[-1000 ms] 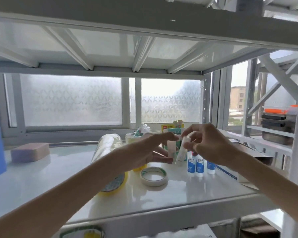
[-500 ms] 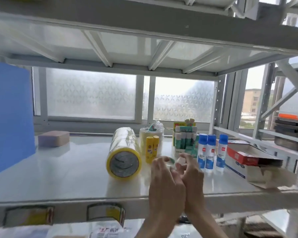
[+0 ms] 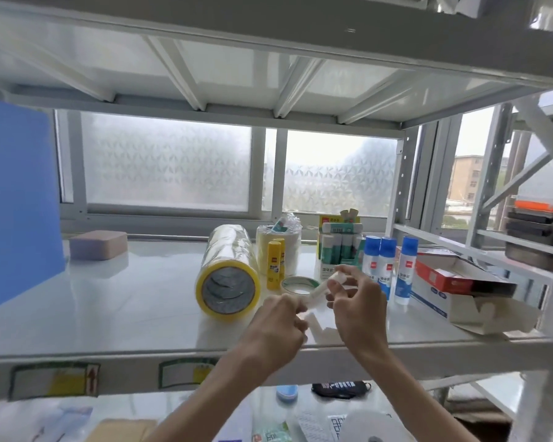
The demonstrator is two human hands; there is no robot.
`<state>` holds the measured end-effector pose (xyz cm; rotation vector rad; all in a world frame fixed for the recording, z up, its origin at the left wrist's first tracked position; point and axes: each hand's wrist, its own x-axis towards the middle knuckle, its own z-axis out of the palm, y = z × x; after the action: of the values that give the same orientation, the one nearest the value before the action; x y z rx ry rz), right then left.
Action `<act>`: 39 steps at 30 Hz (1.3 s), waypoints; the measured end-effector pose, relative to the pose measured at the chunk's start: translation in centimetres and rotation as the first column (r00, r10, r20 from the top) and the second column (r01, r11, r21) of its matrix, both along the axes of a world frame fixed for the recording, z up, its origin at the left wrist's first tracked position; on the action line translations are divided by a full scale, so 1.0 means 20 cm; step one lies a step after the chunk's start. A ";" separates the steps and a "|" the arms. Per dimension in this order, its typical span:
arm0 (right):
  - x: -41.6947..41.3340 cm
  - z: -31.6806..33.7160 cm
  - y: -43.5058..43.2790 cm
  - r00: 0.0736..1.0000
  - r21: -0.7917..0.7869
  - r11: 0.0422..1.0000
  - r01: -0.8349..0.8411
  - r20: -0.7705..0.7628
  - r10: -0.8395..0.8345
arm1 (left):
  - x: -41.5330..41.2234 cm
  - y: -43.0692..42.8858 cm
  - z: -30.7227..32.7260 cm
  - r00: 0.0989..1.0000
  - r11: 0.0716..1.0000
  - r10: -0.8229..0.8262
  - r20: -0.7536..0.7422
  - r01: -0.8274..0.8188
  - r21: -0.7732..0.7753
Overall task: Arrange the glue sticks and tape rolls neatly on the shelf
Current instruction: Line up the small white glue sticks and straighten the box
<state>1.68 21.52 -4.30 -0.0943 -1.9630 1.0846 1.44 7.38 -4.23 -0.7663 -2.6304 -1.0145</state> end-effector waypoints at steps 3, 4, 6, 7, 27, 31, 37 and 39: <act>0.00 0.08 0.03 1.000 0.062 0.998 0.003 -0.001 -0.003 | -0.07 -0.03 0.03 0.999 0.998 -0.043 0.009 0.044 -0.051; 0.00 0.10 0.04 1.000 0.086 0.996 -0.001 0.006 0.000 | -0.09 -0.05 0.04 0.998 0.993 -0.070 -0.006 0.069 -0.091; 0.00 0.12 0.05 1.000 0.129 0.992 -0.008 0.014 0.007 | -0.11 -0.10 0.07 0.992 0.977 -0.128 -0.010 0.124 -0.172; 0.01 0.13 0.05 1.000 0.150 0.989 -0.013 0.020 0.010 | -0.12 -0.12 0.08 0.988 0.969 -0.155 -0.017 0.148 -0.198; -0.03 0.04 0.04 0.946 0.166 0.951 -0.261 0.240 0.218 | -0.23 0.05 0.03 0.999 0.983 0.034 -0.005 -0.033 0.181; 0.00 0.03 0.04 0.923 0.106 0.944 -0.312 0.268 0.275 | -0.23 0.07 0.04 0.999 0.991 0.030 -0.009 -0.029 0.134; -0.03 0.02 0.10 0.910 0.105 0.952 -0.289 0.338 0.239 | -0.24 0.13 0.03 1.000 0.990 -0.014 0.002 0.014 0.144; -0.03 0.01 0.11 0.922 0.121 0.958 -0.259 0.327 0.208 | -0.25 0.15 0.02 1.000 0.989 -0.026 0.002 0.026 0.147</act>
<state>0.99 23.80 -4.15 0.0646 -2.3902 1.1083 -3.50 10.47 -3.83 -0.7670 -2.5205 -1.2031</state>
